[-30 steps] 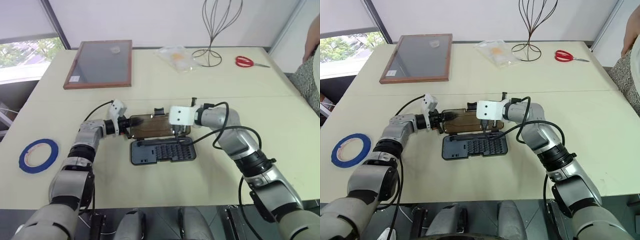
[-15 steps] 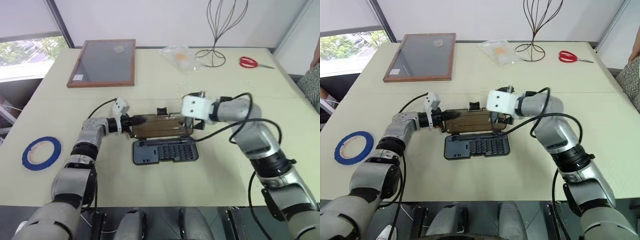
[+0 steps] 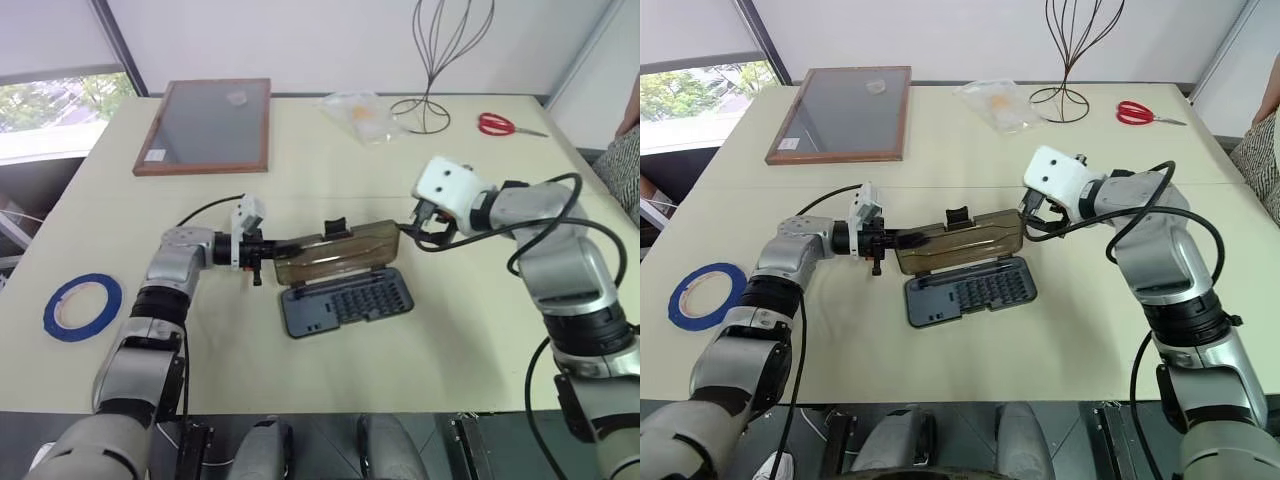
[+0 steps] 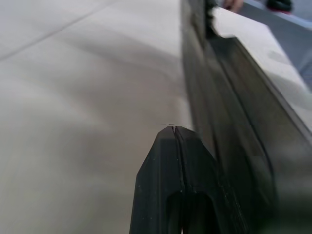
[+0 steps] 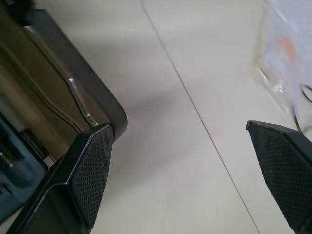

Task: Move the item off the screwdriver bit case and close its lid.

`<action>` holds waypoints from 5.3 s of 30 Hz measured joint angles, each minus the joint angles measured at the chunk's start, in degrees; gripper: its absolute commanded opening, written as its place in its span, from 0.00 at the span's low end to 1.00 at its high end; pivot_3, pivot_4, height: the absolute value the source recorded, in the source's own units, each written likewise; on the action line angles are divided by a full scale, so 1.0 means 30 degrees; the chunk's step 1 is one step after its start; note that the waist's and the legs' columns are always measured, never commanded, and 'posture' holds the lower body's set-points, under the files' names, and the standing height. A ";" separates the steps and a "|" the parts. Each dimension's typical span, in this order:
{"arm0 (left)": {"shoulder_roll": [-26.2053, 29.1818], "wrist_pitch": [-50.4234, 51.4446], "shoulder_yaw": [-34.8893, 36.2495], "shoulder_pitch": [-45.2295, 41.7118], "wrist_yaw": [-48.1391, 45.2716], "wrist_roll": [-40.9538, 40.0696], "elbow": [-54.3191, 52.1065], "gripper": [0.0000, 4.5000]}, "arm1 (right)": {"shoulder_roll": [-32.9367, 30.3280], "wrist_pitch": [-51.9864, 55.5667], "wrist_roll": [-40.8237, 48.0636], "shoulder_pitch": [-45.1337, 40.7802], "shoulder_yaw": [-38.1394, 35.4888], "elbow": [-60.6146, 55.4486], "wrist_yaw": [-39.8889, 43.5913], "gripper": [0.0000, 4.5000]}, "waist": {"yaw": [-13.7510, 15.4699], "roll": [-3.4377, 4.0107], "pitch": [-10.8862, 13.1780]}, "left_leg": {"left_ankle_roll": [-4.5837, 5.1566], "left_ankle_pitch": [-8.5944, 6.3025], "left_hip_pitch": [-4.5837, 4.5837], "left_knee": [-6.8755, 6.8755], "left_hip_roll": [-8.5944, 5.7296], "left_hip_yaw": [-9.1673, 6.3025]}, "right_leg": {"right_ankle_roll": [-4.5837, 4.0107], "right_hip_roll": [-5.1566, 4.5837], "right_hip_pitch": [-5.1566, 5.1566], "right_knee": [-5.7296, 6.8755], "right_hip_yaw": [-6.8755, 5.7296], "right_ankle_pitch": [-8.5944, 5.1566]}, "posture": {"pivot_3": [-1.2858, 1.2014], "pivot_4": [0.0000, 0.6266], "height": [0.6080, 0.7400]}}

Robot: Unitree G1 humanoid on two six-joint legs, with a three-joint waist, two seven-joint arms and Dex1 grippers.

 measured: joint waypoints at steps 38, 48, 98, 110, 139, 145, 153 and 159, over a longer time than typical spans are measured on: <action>-0.0883 -0.0088 -0.1508 0.0095 0.0072 -0.0193 -0.2110 0.00 | -0.2460 0.4745 0.8423 0.0041 -0.2869 -0.4034 0.0413 0.99 | 0.0153 -0.0006 0.0003 | 0.0009 -0.0004 -0.0004 0.0013 0.0000 0.0002 | 0.0000 -0.0007 -0.0006 -0.0001 0.0006 0.0000 | 0.52 0.24 1.00; -0.0942 0.0900 -0.3259 0.0804 -0.1628 -0.0543 -0.4163 0.00 | -0.3932 0.5272 0.9746 0.1683 -0.3995 -0.4657 -0.0526 0.99 | 0.0324 -0.0006 0.0003 | 0.0100 -0.0053 -0.0003 0.0022 0.0002 0.0011 | -0.0001 -0.0007 -0.0007 -0.0003 0.0015 0.0000 | 0.52 0.24 1.00; -0.5050 -0.3804 -0.2310 -0.3722 0.2459 0.1499 0.5168 0.00 | -0.4178 0.3311 1.3428 1.0500 -0.1445 -0.8229 -0.2064 0.01 | 0.0575 -0.0079 0.0041 | 0.0231 -0.0126 0.0005 0.0248 -0.0009 -0.0016 | 0.0002 -0.0006 0.0121 -0.0006 0.0002 -0.0003 | 0.52 0.24 1.00; -0.5774 -0.4651 -0.2468 -0.3905 0.2490 0.2415 0.5916 0.00 | -0.3236 0.2893 1.2272 0.9812 0.0181 -0.7026 -0.3418 0.01 | 0.0576 -0.0085 0.0044 | 0.0231 -0.0126 0.0005 0.0250 -0.0012 -0.0014 | 0.0002 -0.0006 0.0122 -0.0005 0.0002 -0.0003 | 0.52 0.24 1.00; -0.5907 -0.6689 -0.2289 -0.4002 0.4283 0.3661 0.7952 0.00 | -0.2392 0.2183 1.1011 0.9292 0.0969 -0.5682 -0.3699 0.01 | 0.0560 -0.0086 0.0045 | 0.0231 -0.0126 0.0006 0.0265 -0.0012 -0.0013 | 0.0003 -0.0004 0.0125 0.0000 0.0001 -0.0002 | 0.52 0.24 1.00; -0.6114 -0.6833 -0.2396 -0.3912 0.4071 0.3695 0.7896 0.00 | -0.2304 0.2182 1.0886 0.9335 0.0971 -0.5565 -0.3690 0.01 | 0.0569 -0.0086 0.0045 | 0.0232 -0.0127 0.0006 0.0265 -0.0012 -0.0013 | 0.0003 -0.0004 0.0128 0.0000 0.0001 -0.0002 | 0.52 0.24 1.00; -0.6181 -0.7156 -0.2451 -0.3749 0.4019 0.4013 0.7675 0.00 | -0.1939 0.1873 1.0487 0.9416 0.1320 -0.4885 -0.3716 0.01 | 0.0535 -0.0085 0.0044 | 0.0232 -0.0127 0.0007 0.0266 -0.0011 -0.0012 | 0.0003 -0.0003 0.0128 0.0000 0.0001 -0.0002 | 0.52 0.24 1.00; -0.6020 -0.7185 -0.2363 -0.3505 0.4114 0.4054 0.7399 0.00 | -0.1395 0.1484 1.0302 0.9288 0.1436 -0.4246 -0.3761 0.01 | 0.0445 -0.0095 0.0037 | 0.0232 -0.0127 0.0056 0.0266 0.0002 -0.0011 | 0.0002 0.0010 0.0168 0.0001 0.0002 -0.0002 | 0.52 0.24 1.00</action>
